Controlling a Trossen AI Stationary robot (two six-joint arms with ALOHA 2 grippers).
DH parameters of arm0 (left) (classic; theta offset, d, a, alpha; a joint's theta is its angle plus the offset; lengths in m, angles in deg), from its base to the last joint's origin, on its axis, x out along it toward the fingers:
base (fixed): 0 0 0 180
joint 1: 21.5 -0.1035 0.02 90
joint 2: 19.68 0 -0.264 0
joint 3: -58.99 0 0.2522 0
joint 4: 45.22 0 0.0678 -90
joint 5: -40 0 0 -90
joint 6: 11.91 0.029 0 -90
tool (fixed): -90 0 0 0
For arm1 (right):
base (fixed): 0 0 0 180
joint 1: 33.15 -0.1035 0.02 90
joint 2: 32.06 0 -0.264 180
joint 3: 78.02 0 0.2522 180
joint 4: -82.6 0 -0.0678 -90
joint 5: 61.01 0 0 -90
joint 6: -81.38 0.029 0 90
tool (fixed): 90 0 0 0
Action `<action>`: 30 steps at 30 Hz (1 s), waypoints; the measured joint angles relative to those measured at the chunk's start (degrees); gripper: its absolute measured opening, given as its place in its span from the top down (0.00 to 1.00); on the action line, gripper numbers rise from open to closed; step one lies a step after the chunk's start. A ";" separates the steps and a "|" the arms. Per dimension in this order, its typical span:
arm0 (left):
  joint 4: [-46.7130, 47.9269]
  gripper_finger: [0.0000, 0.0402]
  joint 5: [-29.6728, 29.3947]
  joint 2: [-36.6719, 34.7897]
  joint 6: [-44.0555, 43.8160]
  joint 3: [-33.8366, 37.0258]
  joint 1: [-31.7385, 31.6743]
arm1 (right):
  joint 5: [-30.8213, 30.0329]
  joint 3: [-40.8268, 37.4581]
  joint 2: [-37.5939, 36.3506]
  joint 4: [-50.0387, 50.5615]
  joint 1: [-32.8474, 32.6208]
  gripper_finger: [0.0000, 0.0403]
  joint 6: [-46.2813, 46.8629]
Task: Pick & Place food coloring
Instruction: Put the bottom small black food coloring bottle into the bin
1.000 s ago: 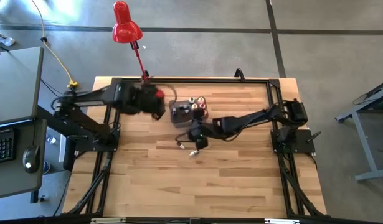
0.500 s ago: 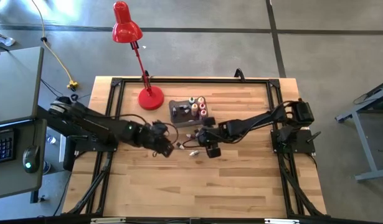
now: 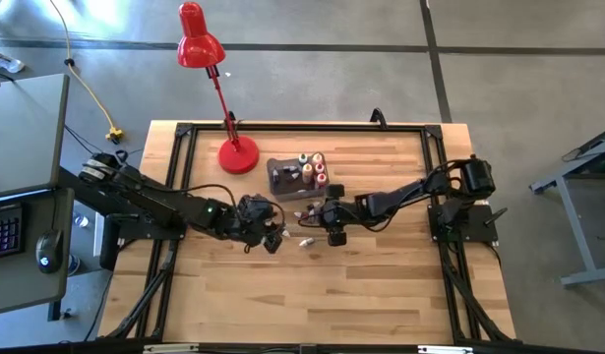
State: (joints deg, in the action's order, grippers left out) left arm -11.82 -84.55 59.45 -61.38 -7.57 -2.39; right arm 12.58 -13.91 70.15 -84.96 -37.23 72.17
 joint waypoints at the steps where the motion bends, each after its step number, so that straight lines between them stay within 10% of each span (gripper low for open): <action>1: 0.07 0.50 -2.20 0.00 0.24 0.00 0.00 | -0.36 0.00 0.00 -0.02 0.00 0.58 -0.23; 13: -3.81 0.50 -11.93 -0.01 12.01 -0.02 -1.38 | 0.73 0.00 0.00 -1.59 -0.04 0.58 -3.72; 23: -1.64 0.50 15.17 3.90 21.64 -0.03 -3.93 | 0.94 0.00 0.00 -1.29 -0.04 0.59 -3.91; 30: -2.63 0.50 17.82 13.61 36.90 -0.04 -3.45 | 4.97 0.00 0.00 -1.53 -0.04 0.59 -3.91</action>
State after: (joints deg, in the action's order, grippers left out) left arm -14.45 -66.73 73.06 -24.48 -7.61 -5.84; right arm 17.55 -13.91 70.15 -86.49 -37.27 68.26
